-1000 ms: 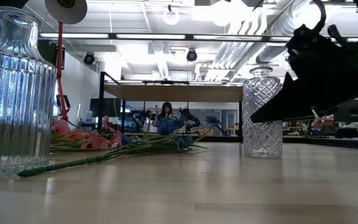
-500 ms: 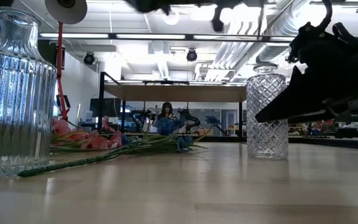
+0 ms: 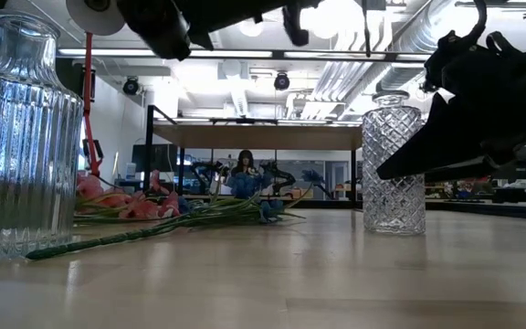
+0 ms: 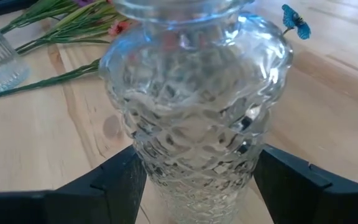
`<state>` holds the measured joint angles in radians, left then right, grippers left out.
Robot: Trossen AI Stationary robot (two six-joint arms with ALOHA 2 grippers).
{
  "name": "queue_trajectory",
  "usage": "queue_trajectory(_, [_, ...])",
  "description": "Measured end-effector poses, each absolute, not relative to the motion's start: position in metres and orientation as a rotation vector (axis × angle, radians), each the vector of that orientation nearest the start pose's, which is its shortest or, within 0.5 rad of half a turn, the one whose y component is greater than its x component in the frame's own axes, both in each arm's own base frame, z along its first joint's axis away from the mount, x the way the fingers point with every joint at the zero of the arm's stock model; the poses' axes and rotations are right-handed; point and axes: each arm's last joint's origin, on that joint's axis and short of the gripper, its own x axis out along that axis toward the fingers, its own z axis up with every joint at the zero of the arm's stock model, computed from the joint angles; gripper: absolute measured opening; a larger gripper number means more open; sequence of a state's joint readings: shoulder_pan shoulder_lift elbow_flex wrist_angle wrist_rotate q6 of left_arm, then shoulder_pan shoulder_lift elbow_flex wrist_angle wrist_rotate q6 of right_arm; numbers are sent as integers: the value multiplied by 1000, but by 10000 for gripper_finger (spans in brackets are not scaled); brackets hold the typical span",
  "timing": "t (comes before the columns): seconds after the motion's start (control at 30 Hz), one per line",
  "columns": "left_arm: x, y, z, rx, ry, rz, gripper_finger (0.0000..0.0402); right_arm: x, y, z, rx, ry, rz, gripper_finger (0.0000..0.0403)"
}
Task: Pick and place flowers into a vace then onto a shelf
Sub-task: Put the yellow flowers into the top vase
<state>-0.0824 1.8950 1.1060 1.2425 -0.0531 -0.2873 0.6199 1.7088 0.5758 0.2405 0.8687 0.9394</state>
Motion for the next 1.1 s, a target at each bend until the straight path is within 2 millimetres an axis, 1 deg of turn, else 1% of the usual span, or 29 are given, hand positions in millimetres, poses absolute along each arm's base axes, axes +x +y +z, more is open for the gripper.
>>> queue_trajectory(0.13, [406,-32,263,-251,-439,-118,36,234,134,101,307,484,-504,264])
queue_trajectory(0.23, [411,-32,253,-232,-452,-117,36,236,133,101,320,489,-502,264])
queue_trajectory(0.3, [418,-33,245,-231,-455,-119,36,236,132,101,321,494,-499,264])
queue_trajectory(0.4, [425,-34,235,-255,-456,-128,36,236,132,101,321,497,-494,264])
queue_trajectory(0.53, [429,-34,231,-255,-438,-125,36,236,132,101,321,498,-493,264])
queue_trajectory(0.8, [435,-35,216,-252,-265,-102,36,236,132,100,315,501,-492,264])
queue_trajectory(0.97, [437,-37,198,-256,-204,-88,38,236,132,100,287,515,-477,264])
queue_trajectory(1.1, [436,-37,179,-311,-144,-83,40,236,132,100,283,527,-470,264])
